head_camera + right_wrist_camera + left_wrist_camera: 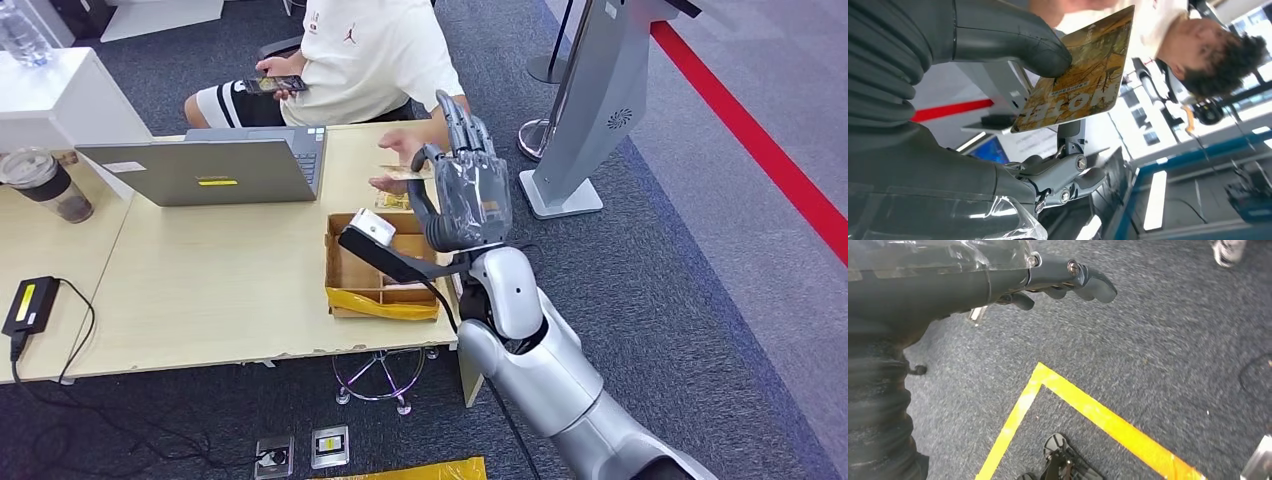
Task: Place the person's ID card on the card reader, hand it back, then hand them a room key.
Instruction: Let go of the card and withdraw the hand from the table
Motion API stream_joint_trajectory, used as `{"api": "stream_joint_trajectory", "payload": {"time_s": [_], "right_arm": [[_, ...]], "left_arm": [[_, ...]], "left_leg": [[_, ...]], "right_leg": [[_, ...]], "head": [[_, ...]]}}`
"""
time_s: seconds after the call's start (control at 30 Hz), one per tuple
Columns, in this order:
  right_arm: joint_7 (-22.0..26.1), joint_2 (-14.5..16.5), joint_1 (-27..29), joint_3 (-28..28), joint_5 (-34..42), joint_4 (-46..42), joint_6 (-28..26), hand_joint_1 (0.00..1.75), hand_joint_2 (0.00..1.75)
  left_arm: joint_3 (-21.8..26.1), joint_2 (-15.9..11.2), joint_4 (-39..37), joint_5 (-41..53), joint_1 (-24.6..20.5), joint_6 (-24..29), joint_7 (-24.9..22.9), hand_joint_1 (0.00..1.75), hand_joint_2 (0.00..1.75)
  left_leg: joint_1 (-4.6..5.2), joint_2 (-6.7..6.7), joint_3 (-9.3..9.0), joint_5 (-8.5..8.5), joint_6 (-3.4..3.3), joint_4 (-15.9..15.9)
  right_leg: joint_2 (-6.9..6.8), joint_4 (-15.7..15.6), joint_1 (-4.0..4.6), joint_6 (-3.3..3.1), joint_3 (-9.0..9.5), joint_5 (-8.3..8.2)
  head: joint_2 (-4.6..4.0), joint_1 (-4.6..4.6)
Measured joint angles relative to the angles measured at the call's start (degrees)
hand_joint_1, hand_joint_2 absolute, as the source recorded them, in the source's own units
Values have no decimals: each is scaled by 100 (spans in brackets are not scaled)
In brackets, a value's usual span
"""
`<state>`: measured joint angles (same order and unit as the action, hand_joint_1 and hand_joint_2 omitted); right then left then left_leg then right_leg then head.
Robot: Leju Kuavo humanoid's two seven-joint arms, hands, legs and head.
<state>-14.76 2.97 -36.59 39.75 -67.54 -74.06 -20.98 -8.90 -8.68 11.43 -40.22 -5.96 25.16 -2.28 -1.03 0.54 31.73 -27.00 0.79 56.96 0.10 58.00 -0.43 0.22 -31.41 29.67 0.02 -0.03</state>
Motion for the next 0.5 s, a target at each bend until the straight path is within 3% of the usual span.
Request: {"api": "stream_joint_trajectory", "payload": {"time_s": [0.2,0.37,0.5], "right_arm": [[150,107,-575,7,16,482,-31,175,175],[-37,235,-1245,14,-121,1528,27,175,175],[-112,288,-1431,12,-140,2071,36,175,175]], "left_arm": [[-166,0,0,44,-15,-160,154,0,175],[-327,-7,0,75,-44,-352,367,0,175],[-400,-20,0,67,-44,-386,404,0,175]], "left_leg": [[0,2,4,1,0,-1],[0,10,5,4,-1,0],[0,11,8,4,-1,1]], "right_leg": [[-1,2,1,0,0,0],[-7,2,0,0,1,0],[-6,2,0,0,-1,0]], "head": [[0,-1],[0,-1],[0,0]]}}
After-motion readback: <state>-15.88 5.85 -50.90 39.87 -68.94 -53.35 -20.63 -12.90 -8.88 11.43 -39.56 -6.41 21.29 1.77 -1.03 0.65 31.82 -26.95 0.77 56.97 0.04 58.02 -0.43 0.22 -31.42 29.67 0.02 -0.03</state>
